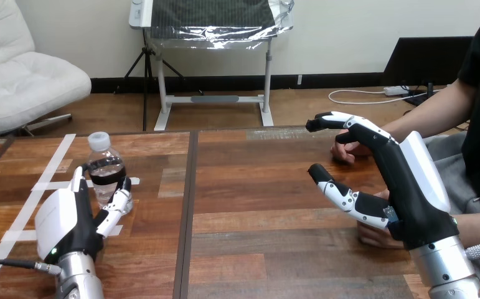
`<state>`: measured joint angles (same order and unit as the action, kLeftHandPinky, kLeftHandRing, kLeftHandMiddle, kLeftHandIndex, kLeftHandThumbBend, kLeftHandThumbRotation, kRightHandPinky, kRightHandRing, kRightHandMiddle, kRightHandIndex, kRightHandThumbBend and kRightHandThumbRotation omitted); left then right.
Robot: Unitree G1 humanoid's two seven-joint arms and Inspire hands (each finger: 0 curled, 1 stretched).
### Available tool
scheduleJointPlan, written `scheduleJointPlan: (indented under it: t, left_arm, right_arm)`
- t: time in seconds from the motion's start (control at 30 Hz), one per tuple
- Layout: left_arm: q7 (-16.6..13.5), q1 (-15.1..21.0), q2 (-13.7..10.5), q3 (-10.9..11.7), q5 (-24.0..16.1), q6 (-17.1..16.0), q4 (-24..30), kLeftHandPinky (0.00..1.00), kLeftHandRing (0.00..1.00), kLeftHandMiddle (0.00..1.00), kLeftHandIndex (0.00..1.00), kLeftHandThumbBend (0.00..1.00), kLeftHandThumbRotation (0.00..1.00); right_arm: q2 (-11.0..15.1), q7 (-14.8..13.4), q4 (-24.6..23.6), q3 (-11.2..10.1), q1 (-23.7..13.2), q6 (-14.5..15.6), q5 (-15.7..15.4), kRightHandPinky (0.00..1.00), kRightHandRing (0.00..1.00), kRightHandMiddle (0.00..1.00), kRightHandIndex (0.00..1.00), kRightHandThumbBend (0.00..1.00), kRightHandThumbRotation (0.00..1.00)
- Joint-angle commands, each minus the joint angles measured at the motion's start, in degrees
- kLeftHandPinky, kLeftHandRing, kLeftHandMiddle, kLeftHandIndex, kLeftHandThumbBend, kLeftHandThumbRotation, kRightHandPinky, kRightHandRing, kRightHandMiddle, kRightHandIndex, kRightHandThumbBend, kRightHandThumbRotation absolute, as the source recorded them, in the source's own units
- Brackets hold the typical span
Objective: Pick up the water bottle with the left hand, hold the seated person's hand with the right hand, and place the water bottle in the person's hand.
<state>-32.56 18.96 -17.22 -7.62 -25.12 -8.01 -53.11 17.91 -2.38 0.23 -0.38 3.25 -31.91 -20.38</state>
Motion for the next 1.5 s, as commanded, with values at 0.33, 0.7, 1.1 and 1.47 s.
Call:
scheduleJointPlan:
  t: [0.33, 0.7, 1.1, 1.47]
  left_arm:
    - [1.2, 0.42, 0.37, 0.11, 0.94, -1.79, 5.47, 0.79, 0.87, 0.91, 0.93, 0.52, 0.98]
    - [2.0, 0.01, 0.27, 0.09, 1.24, -1.63, 5.82, 0.79, 0.87, 0.91, 0.93, 0.52, 0.98]
    - [3.43, -0.8, 0.49, 0.5, 2.63, -0.98, 7.83, 0.79, 0.88, 0.91, 0.93, 0.52, 0.98]
    - [4.33, -0.93, 0.65, 0.73, 3.62, -1.92, 7.54, 0.8, 0.89, 0.92, 0.94, 0.51, 0.98]
  right_arm:
    - [-0.2, -0.6, -1.7, -0.41, -3.79, -0.38, 0.49, 0.72, 0.81, 0.8, 0.71, 0.4, 0.13]
    - [-0.25, -1.0, -1.6, -0.51, -3.88, -0.35, 0.0, 0.72, 0.8, 0.8, 0.71, 0.41, 0.13]
    - [-0.16, -0.86, -1.59, -0.48, -3.88, -0.29, -0.01, 0.71, 0.8, 0.8, 0.71, 0.41, 0.13]
    - [-0.13, -0.83, -1.8, -0.5, -3.88, 0.0, -0.2, 0.71, 0.8, 0.8, 0.71, 0.41, 0.13]
